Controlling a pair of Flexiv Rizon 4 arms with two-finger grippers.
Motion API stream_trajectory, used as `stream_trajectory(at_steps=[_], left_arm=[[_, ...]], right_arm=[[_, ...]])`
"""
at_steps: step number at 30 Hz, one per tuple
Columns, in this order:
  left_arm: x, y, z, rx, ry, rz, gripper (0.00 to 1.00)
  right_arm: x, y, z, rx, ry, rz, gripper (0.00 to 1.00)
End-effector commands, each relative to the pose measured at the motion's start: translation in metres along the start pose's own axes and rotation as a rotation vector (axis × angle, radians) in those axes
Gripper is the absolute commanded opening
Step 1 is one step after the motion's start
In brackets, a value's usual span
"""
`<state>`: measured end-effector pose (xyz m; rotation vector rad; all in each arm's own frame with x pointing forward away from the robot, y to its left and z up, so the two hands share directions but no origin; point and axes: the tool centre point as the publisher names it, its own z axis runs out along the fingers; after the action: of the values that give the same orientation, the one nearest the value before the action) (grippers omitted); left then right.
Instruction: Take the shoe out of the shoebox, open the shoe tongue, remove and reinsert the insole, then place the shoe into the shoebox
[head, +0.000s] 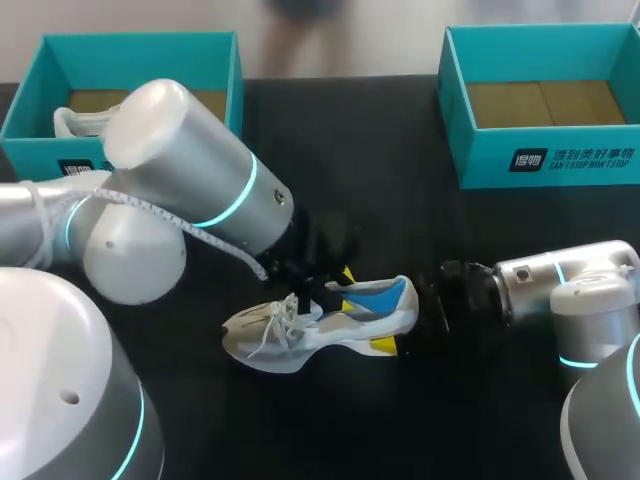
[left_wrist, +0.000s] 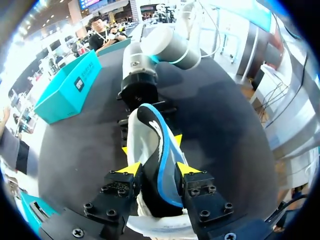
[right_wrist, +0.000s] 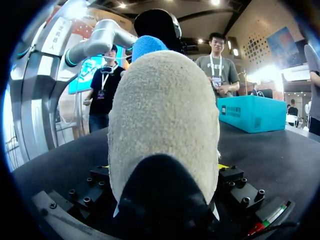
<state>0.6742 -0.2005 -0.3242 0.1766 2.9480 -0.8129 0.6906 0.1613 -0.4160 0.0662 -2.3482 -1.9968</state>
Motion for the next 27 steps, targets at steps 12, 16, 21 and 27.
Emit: stream_trajectory(at_steps=[12,16,21,27], left_arm=[[-0.012,-0.007,0.026,-0.128,-0.065,0.037,0.02],[-0.012,0.001,0.017,-0.108,-0.082,0.000,0.00],[-0.009,0.010,0.012,-0.088,-0.118,-0.064,0.00],[-0.012,0.013,0.009,-0.056,-0.145,-0.150,0.00]], right_arm=[[0.001,0.000,0.001,0.003,0.000,0.001,0.00],[0.001,0.000,0.001,0.003,0.000,0.001,0.00],[0.001,0.000,0.001,0.003,0.000,0.001,0.00],[0.001,0.000,0.001,0.003,0.000,0.001,0.00]])
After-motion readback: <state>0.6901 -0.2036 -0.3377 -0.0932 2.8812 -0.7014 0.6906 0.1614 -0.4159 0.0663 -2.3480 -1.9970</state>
